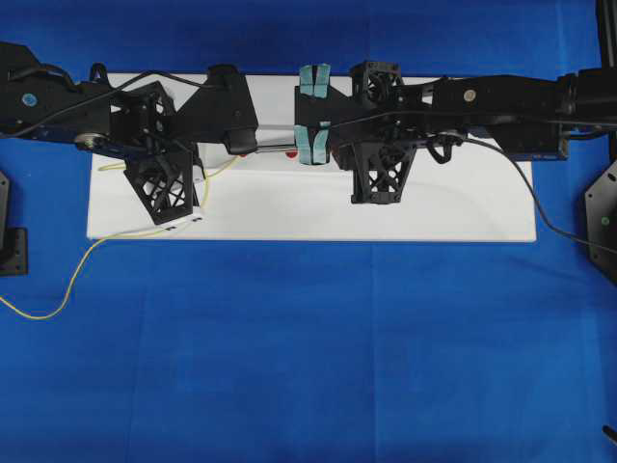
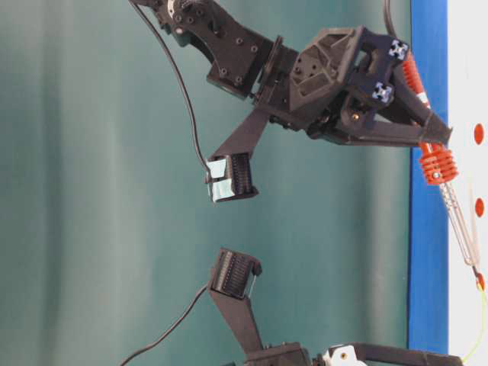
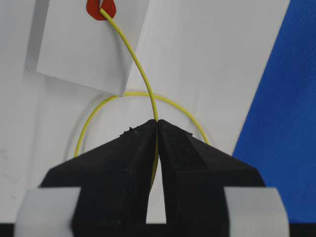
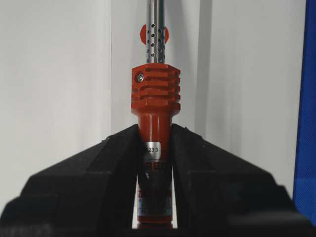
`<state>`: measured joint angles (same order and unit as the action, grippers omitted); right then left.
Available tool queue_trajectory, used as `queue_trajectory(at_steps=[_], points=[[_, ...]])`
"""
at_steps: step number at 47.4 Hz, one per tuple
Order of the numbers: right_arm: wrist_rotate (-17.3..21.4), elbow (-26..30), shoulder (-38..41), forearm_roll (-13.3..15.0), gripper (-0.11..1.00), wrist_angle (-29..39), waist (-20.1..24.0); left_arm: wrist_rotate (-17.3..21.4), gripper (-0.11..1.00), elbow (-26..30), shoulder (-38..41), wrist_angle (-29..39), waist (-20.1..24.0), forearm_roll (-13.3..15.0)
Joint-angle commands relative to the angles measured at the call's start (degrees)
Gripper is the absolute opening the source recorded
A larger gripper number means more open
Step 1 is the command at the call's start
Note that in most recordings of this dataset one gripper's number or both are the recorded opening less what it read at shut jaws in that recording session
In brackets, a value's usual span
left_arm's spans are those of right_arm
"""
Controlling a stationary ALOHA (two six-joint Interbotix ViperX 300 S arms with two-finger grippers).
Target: Touch the tip of the soldering iron to the tip of the solder at the mark.
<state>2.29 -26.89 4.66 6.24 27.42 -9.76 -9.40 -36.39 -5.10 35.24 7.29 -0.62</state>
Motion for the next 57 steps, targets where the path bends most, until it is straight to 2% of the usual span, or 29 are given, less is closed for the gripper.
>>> queue_trajectory(at_steps=[1,57], points=[[-0.1,1.8,-0.4,0.1,0.06,-0.3,0.0,-0.1,0.01,1.2,-0.5,-0.1,-0.1,0.1],[-0.2,1.8,0.3,0.2,0.06,0.4,0.0,-0.1,0.01,1.4,-0.5,0.4,-0.1,0.1]])
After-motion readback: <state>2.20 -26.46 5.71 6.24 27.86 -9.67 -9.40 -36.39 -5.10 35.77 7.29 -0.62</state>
